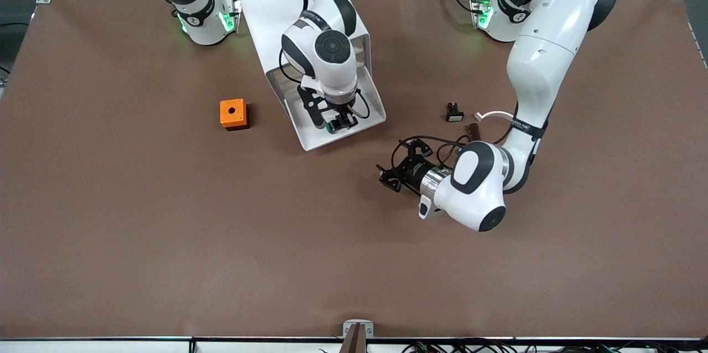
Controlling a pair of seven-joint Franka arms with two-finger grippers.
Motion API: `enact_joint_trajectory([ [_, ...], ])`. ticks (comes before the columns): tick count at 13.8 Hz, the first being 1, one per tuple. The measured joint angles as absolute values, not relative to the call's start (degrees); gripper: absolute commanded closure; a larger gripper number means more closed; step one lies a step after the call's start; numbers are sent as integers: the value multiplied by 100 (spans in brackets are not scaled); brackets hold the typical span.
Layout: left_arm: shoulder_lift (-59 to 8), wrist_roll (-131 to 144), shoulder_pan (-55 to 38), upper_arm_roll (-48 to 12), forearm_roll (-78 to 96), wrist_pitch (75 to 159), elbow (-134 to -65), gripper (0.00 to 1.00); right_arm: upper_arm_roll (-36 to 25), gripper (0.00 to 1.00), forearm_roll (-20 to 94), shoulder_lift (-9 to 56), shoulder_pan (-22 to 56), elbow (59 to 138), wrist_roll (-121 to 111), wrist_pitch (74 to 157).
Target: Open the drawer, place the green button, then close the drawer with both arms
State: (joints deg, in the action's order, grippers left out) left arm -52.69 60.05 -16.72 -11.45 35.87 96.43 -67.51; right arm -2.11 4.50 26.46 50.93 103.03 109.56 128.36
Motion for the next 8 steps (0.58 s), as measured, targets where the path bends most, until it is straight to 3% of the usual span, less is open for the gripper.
enact_joint_trajectory([
  [2, -5087, 5831, -1799, -1163, 2996, 10192, -6754, 0, -255, 0, 446, 2646, 5082, 10189, 10839, 12724],
  [8, -4721, 5901, -2586, -1171, 1453, 12067, -7050, 0, -416, 0, 444, 2556, 4024, 8950, 8363, 10833],
])
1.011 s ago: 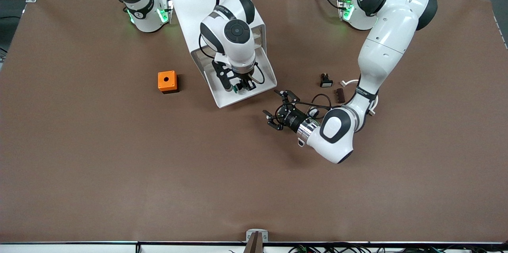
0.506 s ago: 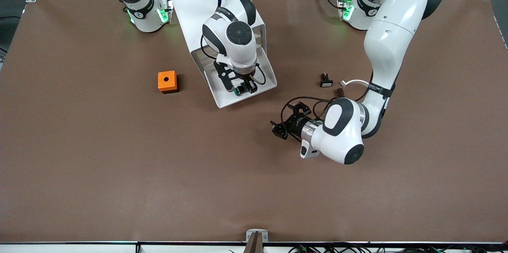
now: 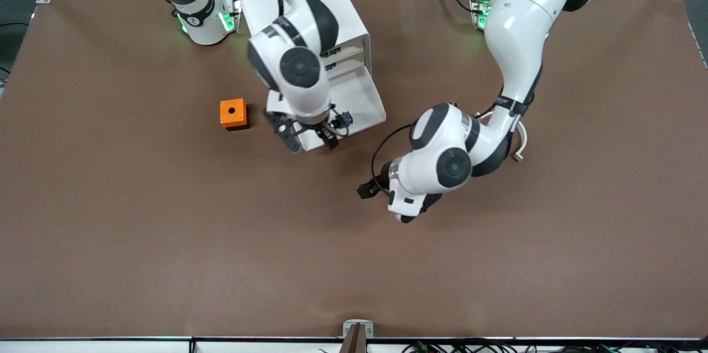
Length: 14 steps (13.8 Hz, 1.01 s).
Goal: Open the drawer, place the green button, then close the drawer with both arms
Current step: 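Push the drawer inward with the left gripper while the right gripper withdraws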
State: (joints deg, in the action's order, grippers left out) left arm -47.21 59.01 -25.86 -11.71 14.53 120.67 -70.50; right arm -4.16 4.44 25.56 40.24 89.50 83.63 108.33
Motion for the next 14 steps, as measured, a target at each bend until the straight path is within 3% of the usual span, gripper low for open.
enact_joint_trajectory([
  [5, -4480, 6806, -2991, -1176, 294, 13321, -8009, 0, -520, 0, 401, 2174, 2821, 8716, 5656, 9910],
  [14, -4292, 7608, -3339, -1208, 86, 13360, -8606, 0, -538, 0, 199, 1199, 1054, 8693, 1295, 8749],
])
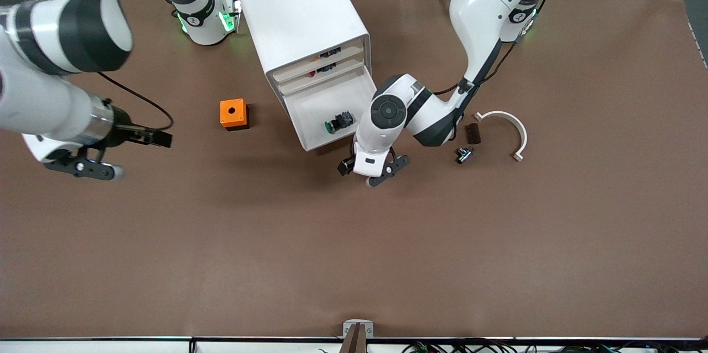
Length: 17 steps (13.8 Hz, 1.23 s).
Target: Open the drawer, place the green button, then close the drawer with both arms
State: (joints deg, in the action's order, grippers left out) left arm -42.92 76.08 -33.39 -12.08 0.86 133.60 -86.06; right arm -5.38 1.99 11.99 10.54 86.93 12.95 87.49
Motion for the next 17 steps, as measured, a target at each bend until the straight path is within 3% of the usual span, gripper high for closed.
enact_joint_trajectory([
  [6, -4169, 7626, -3554, -1230, 86, 13329, -8910, 0, -541, 0, 71, 924, 536, 8667, 218, 8623],
  [13, -3972, 7784, -3824, -1229, 83, 12402, -8940, 0, -545, 0, 32, 919, 190, 8110, -385, 8364],
  [17, -3896, 7784, -3975, -1236, 83, 12282, -8953, 0, -545, 0, 30, 920, 16, 8043, -526, 8331],
])
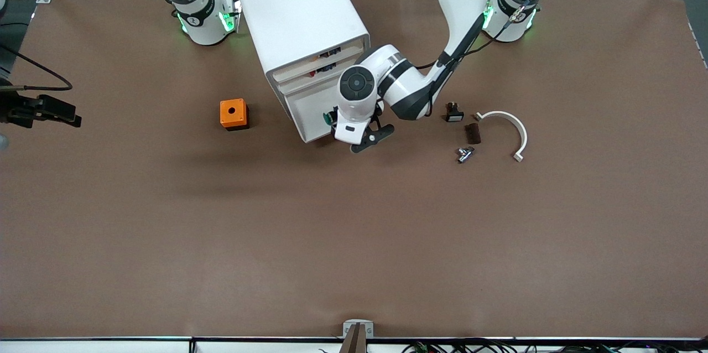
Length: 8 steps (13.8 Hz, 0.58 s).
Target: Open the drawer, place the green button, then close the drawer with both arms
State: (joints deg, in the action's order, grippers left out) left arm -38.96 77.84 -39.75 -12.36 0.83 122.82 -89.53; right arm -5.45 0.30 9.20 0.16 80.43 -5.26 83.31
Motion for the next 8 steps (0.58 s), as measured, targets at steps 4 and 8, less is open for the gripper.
enact_joint_trajectory([
  [4, -3896, 7784, -4150, -1247, 83, 12278, -9029, 0, -544, 0, 19, 921, -7, 7935, -528, 8332],
  [8, -3896, 7784, -4301, -1267, 90, 12278, -9048, 0, -525, 0, 21, 925, -8, 7905, -528, 8285],
])
